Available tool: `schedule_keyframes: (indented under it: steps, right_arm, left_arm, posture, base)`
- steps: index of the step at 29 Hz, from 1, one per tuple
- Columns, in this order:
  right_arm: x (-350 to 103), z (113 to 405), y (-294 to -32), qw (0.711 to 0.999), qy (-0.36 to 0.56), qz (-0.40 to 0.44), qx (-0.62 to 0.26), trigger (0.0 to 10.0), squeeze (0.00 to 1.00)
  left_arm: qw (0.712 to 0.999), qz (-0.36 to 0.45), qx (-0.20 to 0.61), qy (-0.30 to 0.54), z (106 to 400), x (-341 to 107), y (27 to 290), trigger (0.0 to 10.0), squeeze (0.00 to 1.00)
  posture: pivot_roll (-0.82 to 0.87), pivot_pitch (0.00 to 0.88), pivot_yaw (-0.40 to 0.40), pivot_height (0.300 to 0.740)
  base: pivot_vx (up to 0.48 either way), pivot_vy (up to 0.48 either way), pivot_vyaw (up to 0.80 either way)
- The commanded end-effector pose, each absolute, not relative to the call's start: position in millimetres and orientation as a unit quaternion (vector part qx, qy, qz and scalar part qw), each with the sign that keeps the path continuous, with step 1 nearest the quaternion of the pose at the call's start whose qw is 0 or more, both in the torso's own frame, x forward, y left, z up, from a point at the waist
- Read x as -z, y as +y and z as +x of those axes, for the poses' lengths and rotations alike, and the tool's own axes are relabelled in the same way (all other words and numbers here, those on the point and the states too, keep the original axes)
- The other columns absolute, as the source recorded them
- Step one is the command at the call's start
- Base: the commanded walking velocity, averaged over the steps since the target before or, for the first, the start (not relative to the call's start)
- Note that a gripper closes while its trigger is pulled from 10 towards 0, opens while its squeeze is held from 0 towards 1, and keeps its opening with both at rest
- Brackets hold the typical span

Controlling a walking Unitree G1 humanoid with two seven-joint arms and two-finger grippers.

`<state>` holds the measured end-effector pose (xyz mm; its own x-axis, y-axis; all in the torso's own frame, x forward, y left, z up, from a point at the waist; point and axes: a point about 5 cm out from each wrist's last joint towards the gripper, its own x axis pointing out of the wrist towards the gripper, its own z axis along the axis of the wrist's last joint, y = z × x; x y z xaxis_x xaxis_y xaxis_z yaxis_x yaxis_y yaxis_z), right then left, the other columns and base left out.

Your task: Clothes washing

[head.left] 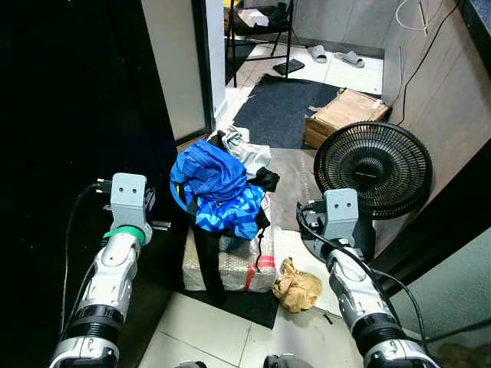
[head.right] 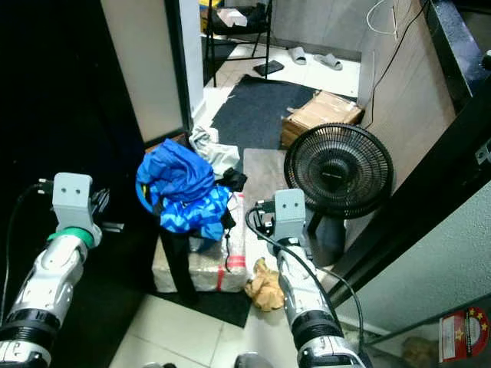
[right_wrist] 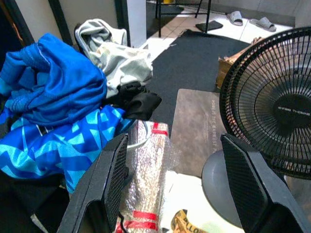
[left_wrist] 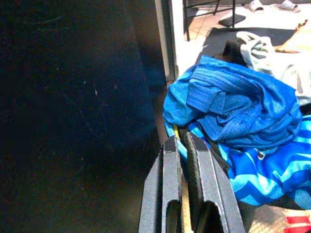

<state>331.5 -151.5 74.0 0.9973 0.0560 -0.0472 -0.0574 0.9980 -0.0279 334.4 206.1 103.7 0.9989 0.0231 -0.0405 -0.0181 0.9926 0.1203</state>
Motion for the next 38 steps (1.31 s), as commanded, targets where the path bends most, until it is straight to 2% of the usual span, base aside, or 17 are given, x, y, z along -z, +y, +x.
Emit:
schedule_keyframes:
  steps: [1,7,14,22,38]
  right_arm:
    - [-67.5,328.5,-151.4,0.999,0.034,-0.023,-0.029,10.0,0.0]
    - [-61.1,317.4,-149.8,0.997,0.028,-0.049,-0.048,10.0,0.0]
    - [-50.5,302.6,-151.3,0.998,0.039,-0.033,-0.045,10.0,0.0]
    - [-66.5,319.4,-153.3,0.999,0.019,-0.034,-0.038,10.0,0.0]
    - [-79.9,327.9,-152.4,0.999,-0.001,-0.027,-0.036,10.0,0.0]
  left_arm:
    - [0.997,0.072,-0.013,0.04,332.1,-94.2,207.8,10.0,0.0]
    - [0.996,0.072,-0.002,0.05,317.7,-84.1,205.8,10.0,0.0]
    - [0.997,0.064,0.003,0.052,305.9,-80.6,204.5,10.0,0.0]
    - [0.997,0.066,-0.006,0.031,325.4,-97.4,206.9,10.0,0.0]
    - [0.998,0.059,-0.012,0.019,332.4,-107.3,206.1,10.0,0.0]
  posture:
    - [-0.02,0.032,0.046,0.74]
    - [-0.01,0.045,0.048,0.74]
    - [-0.01,0.038,0.046,0.74]
    - [-0.02,0.032,0.045,0.74]
    - [-0.02,0.023,0.04,0.74]
  base:
    - [0.0,0.0,0.0]
    - [0.0,0.0,0.0]
    - [0.0,0.0,0.0]
    - [0.0,0.0,0.0]
    - [0.0,0.0,0.0]
